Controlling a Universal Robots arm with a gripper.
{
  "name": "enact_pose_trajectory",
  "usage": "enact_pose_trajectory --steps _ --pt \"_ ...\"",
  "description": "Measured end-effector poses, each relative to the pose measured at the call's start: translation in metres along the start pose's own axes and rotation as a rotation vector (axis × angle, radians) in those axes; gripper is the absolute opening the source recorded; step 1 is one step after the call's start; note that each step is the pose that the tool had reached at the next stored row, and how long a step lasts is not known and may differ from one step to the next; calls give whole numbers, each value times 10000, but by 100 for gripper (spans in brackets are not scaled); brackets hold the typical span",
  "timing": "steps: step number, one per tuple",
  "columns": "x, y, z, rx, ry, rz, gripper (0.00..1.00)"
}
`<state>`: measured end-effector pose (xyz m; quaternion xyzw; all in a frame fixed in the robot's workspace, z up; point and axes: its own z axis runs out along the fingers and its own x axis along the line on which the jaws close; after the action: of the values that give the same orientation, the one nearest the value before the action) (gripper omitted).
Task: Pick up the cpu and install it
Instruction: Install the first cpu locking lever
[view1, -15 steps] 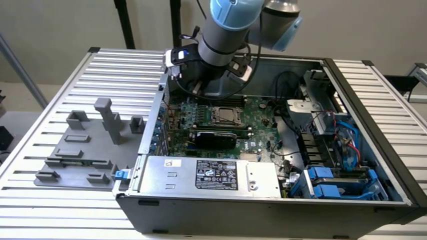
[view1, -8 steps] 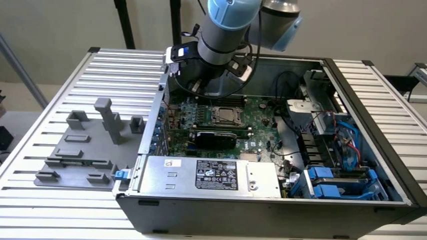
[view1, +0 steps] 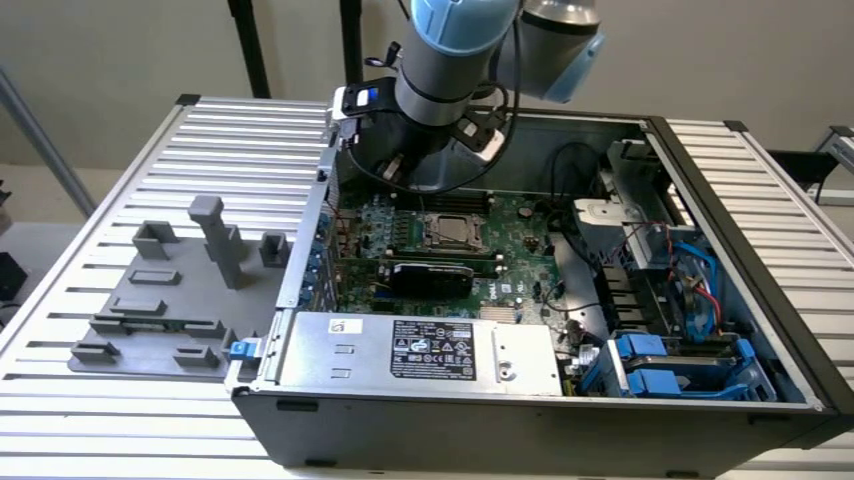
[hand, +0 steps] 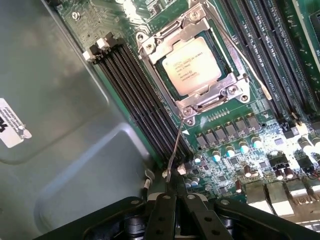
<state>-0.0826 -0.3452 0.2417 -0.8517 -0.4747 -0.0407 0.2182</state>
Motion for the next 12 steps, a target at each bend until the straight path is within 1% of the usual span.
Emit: enact_pose_trajectory --steps 3,5,6,8,10,12 --pt "3 -4 -10 -59 39 150 11" --pt "4 -3 -10 -138 15 235 11" --pt "4 -4 -11 -197 -12 260 11" --pt "4 -2 -11 -359 -67 274 11" --pt "7 1 -12 -549 -118 256 11" --pt "11 8 -13 -734 -143 218 11"
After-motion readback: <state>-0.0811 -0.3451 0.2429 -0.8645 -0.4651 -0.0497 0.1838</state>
